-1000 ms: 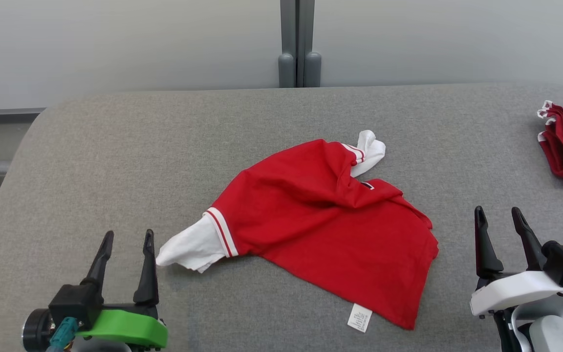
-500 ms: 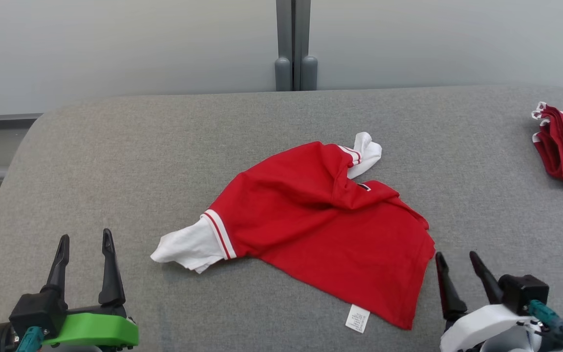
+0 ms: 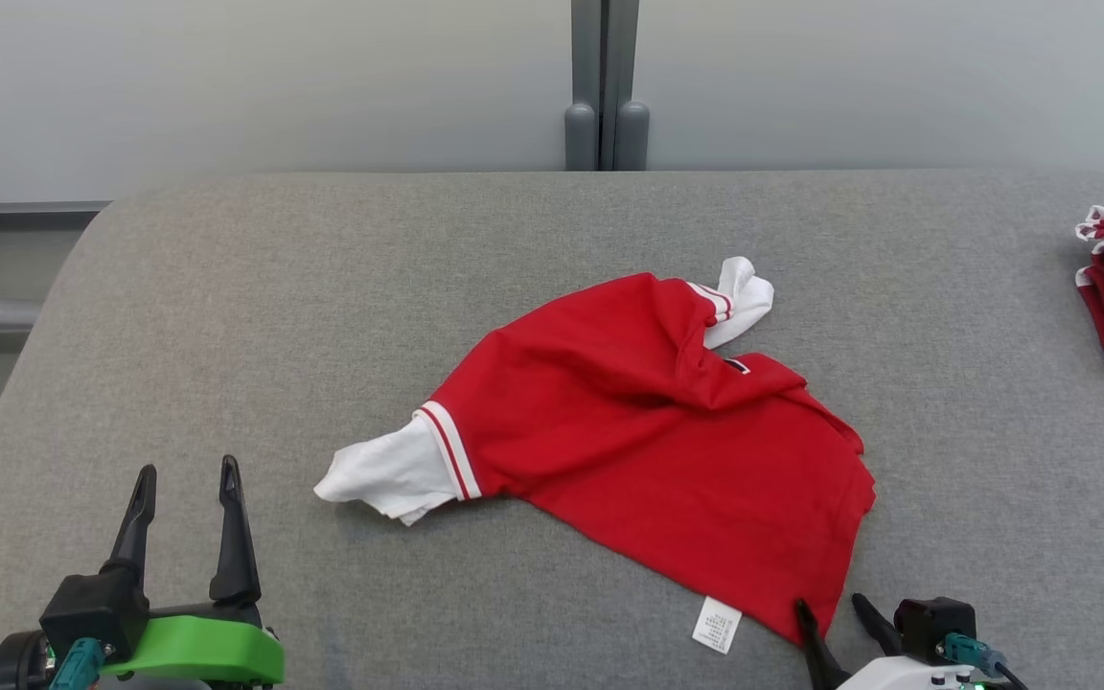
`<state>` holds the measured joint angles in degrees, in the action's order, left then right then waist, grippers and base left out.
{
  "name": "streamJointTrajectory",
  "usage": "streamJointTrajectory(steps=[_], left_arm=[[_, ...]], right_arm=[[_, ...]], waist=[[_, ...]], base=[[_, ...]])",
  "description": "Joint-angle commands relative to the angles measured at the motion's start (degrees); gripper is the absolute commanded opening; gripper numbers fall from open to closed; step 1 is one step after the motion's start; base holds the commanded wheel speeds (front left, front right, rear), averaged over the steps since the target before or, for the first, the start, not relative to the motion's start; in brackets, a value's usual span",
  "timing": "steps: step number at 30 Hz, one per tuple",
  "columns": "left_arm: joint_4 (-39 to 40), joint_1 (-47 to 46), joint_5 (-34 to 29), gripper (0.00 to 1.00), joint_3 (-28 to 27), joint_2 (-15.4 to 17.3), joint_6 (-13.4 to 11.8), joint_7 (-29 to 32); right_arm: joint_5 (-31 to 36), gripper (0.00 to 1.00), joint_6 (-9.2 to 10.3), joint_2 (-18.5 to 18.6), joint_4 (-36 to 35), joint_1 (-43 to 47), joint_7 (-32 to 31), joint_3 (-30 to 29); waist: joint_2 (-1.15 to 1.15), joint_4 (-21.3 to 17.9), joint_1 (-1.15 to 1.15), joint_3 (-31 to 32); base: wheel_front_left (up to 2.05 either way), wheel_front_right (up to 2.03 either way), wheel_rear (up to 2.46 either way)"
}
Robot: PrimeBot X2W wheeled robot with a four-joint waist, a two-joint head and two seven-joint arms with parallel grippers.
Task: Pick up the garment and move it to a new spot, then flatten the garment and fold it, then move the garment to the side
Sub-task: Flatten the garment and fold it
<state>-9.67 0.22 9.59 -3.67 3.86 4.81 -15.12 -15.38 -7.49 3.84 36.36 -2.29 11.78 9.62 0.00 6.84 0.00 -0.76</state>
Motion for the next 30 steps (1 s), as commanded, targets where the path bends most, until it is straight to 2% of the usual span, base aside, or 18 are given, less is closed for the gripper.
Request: streamJointTrajectory(steps=[1,3,6,10,17,21,22,23,24,30], left_arm=[[-0.18,-0.88,-0.5,1.0,-0.33,-0.18,0.3,-0.02],[-0.42,-0.96,-0.68,1.0,-0.56,-0.3,0.52,-0.01],[-0.6,-0.84,-0.93,1.0,-0.67,-0.4,0.6,-0.01],[-0.95,-0.48,-1.01,1.0,-0.52,-0.57,0.79,-0.01],[-1.67,0.26,-0.73,1.0,0.09,-0.81,1.13,-0.01],[-2.18,0.51,-0.35,1.0,0.56,-0.86,1.05,-0.02],[-2.26,0.5,-0.32,1.0,0.68,-0.88,1.04,-0.02],[-2.32,0.47,-0.27,1.0,0.82,-0.9,0.98,-0.02],[-2.41,0.47,-0.16,1.0,0.9,-0.9,0.96,-0.01],[-2.74,0.23,0.17,1.0,1.74,-0.92,0.95,-0.01]], right_arm=[[-0.92,0.5,0.0,-0.25,1.63,-0.83,0.23,0.53],[-2.08,0.0,-0.01,-0.37,4.15,-1.8,0.29,1.16],[-3.6,0.0,0.04,0.56,6.22,-3.49,1.14,0.9],[-4.73,0.0,0.07,3.85,7.31,-5.64,2.4,-1.52],[-5.34,0.0,0.05,11.11,5.48,-5.82,3.13,-8.31],[-6.95,0.0,0.04,12.47,3.96,-4.58,1.52,-9.52],[-7.09,0.12,0.04,12.79,3.51,-4.5,1.36,-9.63],[-7.18,0.73,0.04,12.98,2.66,-4.4,1.64,-9.73],[-7.37,1.0,0.04,12.64,2.17,-4.33,1.73,-9.82],[-4.79,1.0,0.04,10.94,-4.0,-3.29,3.07,-10.82]], waist=[[0.0,0.08,0.0,-0.04],[0.0,0.03,0.0,-0.02],[0.0,-0.23,0.0,0.06],[0.0,-0.81,0.0,0.36],[0.0,-1.49,0.0,0.78],[0.0,-1.91,0.0,0.74],[0.0,-2.0,0.0,0.73],[0.0,-2.12,0.0,0.69],[0.0,-2.2,0.0,0.67],[0.0,-2.7,0.0,0.71]], base=[[0.0,0.0,0.0],[0.0,0.0,0.0],[0.0,0.0,0.0],[0.0,0.0,0.0],[0.0,0.0,0.0],[0.0,0.0,0.0],[0.0,0.0,0.0],[0.0,0.0,0.0],[0.0,0.0,0.0],[0.0,0.0,0.0]])
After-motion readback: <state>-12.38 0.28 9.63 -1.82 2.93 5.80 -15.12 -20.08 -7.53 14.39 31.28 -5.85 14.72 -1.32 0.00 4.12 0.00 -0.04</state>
